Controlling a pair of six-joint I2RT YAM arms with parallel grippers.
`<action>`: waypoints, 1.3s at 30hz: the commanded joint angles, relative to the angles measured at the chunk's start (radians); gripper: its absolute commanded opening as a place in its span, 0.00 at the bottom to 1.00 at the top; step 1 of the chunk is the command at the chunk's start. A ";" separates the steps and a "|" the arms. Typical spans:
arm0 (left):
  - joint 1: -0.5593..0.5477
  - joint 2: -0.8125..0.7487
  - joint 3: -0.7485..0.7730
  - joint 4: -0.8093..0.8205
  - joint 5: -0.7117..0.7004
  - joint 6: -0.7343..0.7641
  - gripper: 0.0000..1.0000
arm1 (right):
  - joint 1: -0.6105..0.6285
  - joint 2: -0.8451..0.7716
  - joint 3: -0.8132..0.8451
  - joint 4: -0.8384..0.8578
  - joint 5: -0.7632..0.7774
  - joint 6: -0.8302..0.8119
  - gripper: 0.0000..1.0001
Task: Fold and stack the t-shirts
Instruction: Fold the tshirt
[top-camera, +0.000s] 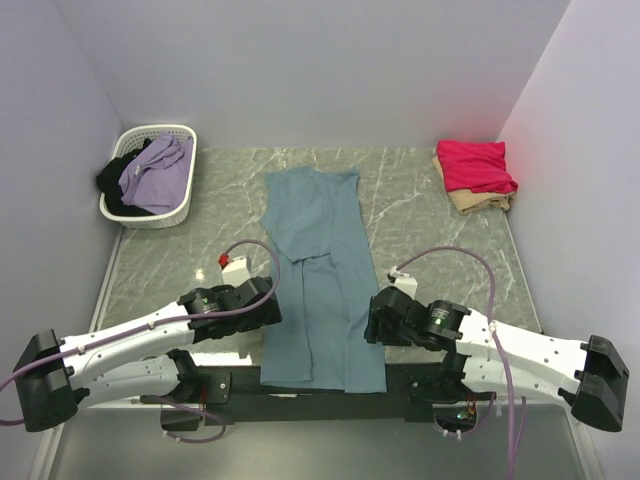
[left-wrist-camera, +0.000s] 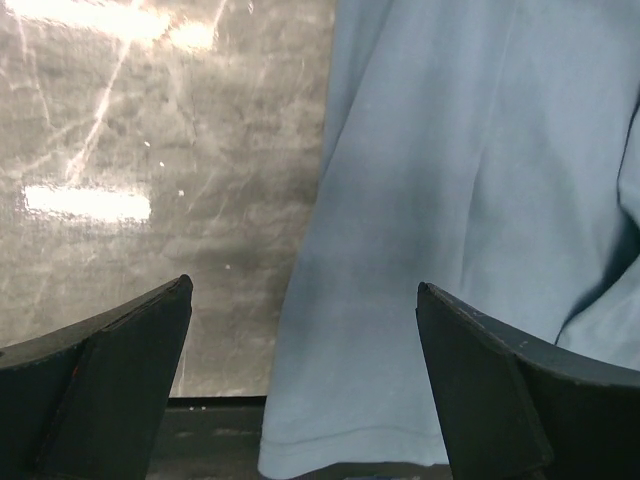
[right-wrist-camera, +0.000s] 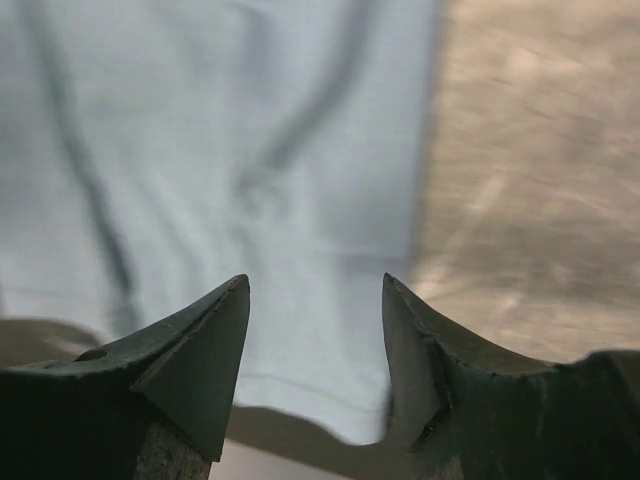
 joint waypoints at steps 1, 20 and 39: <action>-0.013 0.003 0.006 0.054 0.043 0.040 0.99 | -0.048 -0.022 -0.039 0.062 -0.023 -0.031 0.62; -0.116 0.066 -0.014 0.091 0.170 0.050 0.99 | -0.070 0.051 0.003 0.008 -0.049 -0.068 0.60; -0.401 0.020 -0.124 0.020 0.282 -0.162 1.00 | -0.026 -0.250 -0.192 -0.089 -0.202 0.093 0.57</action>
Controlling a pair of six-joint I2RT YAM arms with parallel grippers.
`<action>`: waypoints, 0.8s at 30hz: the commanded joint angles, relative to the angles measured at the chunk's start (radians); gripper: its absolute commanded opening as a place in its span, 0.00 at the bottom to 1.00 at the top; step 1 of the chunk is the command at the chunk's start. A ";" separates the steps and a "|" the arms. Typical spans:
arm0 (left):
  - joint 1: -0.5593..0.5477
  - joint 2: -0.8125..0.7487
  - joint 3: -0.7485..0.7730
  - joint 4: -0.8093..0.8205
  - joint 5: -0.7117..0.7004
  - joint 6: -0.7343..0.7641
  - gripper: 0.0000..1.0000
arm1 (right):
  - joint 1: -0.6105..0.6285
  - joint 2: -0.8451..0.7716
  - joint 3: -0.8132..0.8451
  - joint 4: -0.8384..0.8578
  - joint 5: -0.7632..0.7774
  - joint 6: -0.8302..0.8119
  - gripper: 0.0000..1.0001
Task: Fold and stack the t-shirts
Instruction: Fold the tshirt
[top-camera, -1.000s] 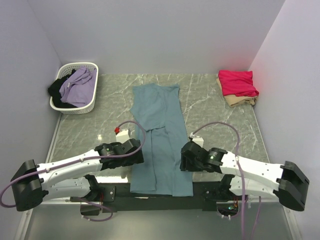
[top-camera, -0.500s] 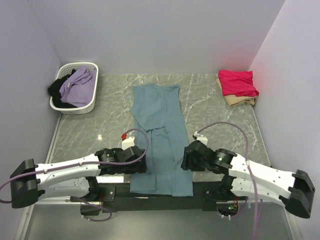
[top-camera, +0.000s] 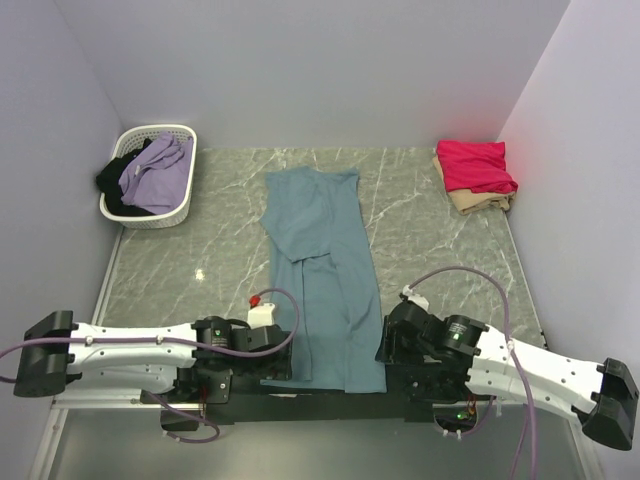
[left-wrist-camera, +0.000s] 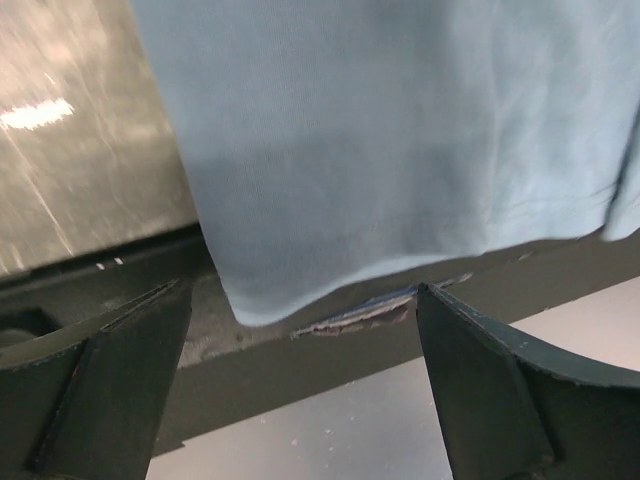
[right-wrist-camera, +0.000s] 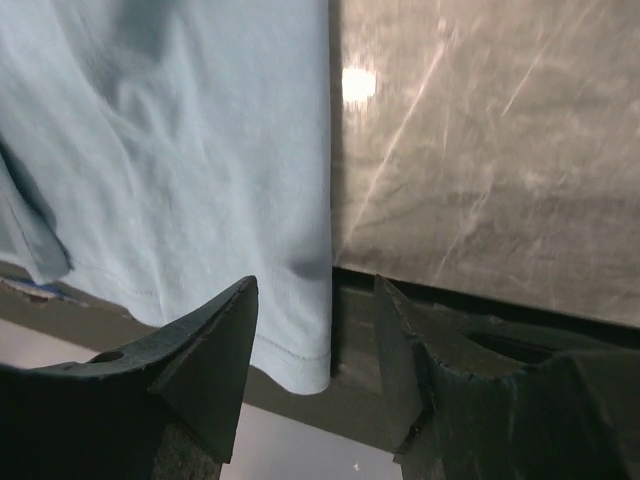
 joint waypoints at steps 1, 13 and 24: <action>-0.059 0.044 -0.011 -0.002 0.020 -0.074 0.99 | 0.014 -0.050 -0.034 0.003 -0.047 0.058 0.57; -0.105 0.122 -0.043 0.149 0.054 -0.102 0.95 | 0.075 -0.032 -0.129 0.134 -0.138 0.144 0.52; -0.116 0.093 -0.054 0.045 -0.011 -0.146 0.93 | 0.130 0.047 -0.132 0.192 -0.126 0.178 0.52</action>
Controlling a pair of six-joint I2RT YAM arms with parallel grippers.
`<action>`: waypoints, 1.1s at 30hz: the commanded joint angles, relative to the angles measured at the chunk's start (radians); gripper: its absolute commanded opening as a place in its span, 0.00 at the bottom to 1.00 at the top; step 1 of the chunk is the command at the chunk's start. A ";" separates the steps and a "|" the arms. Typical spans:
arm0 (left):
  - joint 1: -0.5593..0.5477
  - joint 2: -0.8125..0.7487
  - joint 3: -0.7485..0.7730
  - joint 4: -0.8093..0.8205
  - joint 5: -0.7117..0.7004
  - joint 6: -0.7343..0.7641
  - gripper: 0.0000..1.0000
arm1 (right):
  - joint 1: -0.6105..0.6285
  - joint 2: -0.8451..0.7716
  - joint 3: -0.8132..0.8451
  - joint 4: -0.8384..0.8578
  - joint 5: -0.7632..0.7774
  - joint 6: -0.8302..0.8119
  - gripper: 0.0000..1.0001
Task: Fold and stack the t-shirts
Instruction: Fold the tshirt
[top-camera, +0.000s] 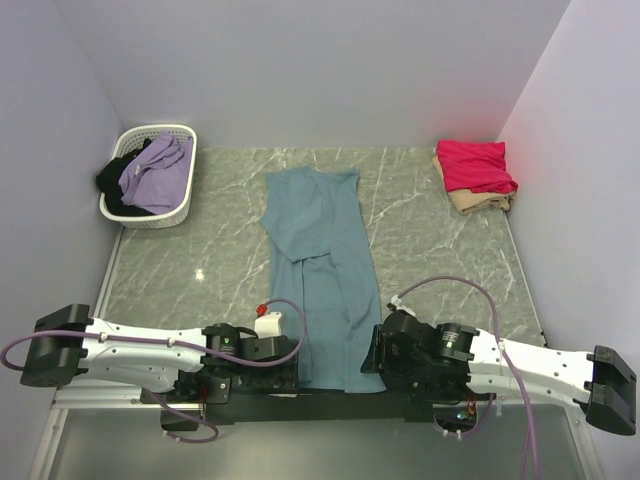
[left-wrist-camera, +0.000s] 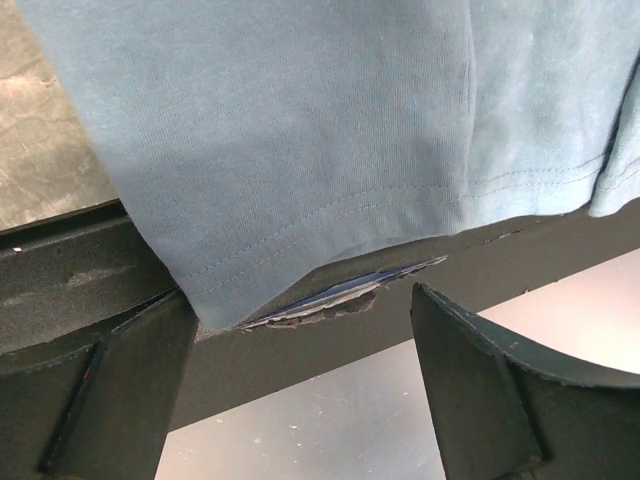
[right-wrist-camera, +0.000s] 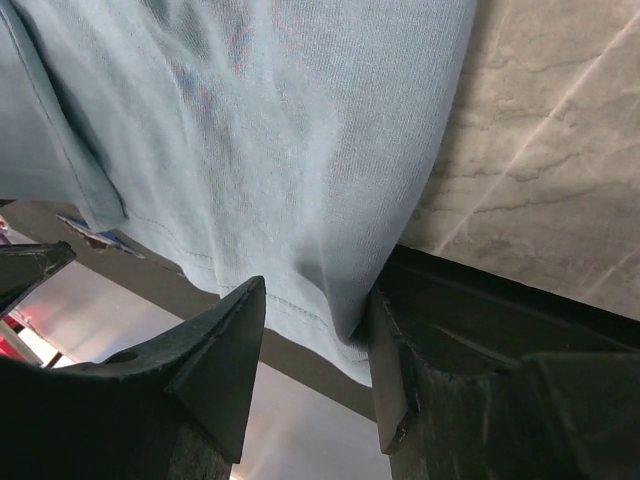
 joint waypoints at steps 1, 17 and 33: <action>-0.010 0.006 -0.034 -0.072 -0.053 -0.040 0.95 | 0.021 0.012 -0.023 -0.038 0.007 0.025 0.52; -0.008 -0.022 -0.045 -0.188 -0.148 -0.137 0.99 | 0.029 -0.067 -0.033 -0.122 0.044 0.060 0.52; -0.007 0.121 -0.023 -0.025 -0.164 -0.122 0.47 | 0.044 -0.090 -0.029 -0.153 0.058 0.083 0.45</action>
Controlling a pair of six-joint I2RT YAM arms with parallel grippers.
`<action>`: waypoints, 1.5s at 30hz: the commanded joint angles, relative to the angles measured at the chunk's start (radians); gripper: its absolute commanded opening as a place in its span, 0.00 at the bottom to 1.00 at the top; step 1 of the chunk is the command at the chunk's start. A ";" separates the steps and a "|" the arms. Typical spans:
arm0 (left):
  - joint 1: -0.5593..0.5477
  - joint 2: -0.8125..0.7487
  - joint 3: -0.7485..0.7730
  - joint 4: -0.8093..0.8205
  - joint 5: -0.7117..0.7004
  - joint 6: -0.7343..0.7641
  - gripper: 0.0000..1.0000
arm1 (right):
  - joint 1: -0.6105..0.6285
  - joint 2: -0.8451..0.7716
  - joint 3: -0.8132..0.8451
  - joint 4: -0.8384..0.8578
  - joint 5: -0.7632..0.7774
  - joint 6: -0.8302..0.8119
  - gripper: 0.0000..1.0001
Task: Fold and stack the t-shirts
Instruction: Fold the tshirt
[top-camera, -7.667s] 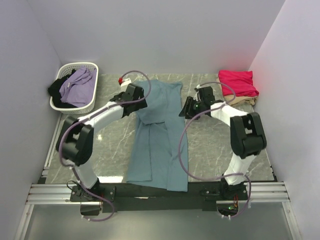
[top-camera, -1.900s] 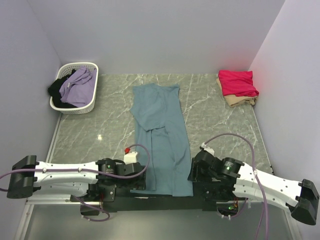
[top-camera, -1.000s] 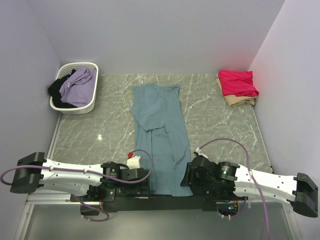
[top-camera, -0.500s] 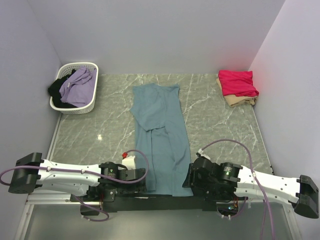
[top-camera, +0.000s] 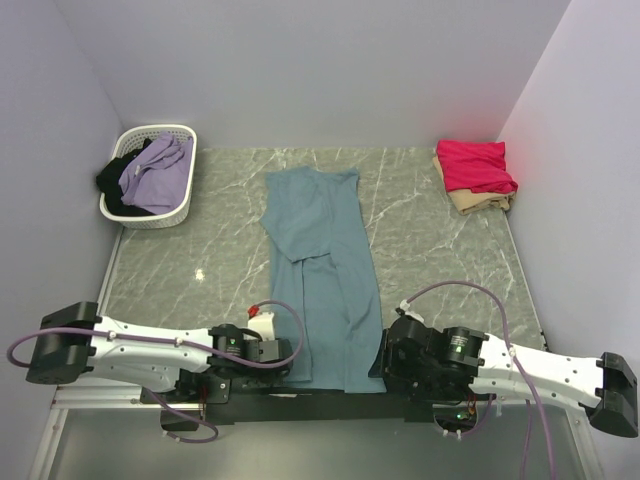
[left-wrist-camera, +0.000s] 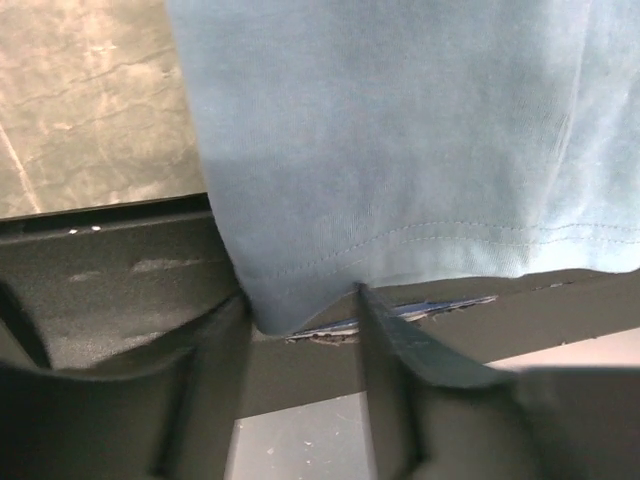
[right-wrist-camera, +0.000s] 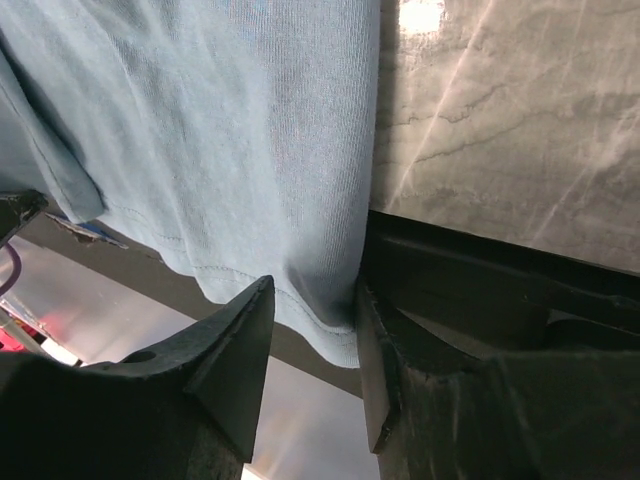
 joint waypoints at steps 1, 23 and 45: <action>0.001 0.098 -0.032 0.084 -0.097 0.003 0.41 | 0.011 0.039 -0.013 -0.017 0.034 -0.009 0.45; 0.009 0.040 0.362 -0.301 -0.336 0.052 0.01 | 0.011 0.022 0.239 -0.049 0.232 -0.183 0.03; 0.526 0.259 0.547 -0.006 -0.329 0.541 0.01 | -0.405 0.526 0.596 0.158 0.229 -0.751 0.08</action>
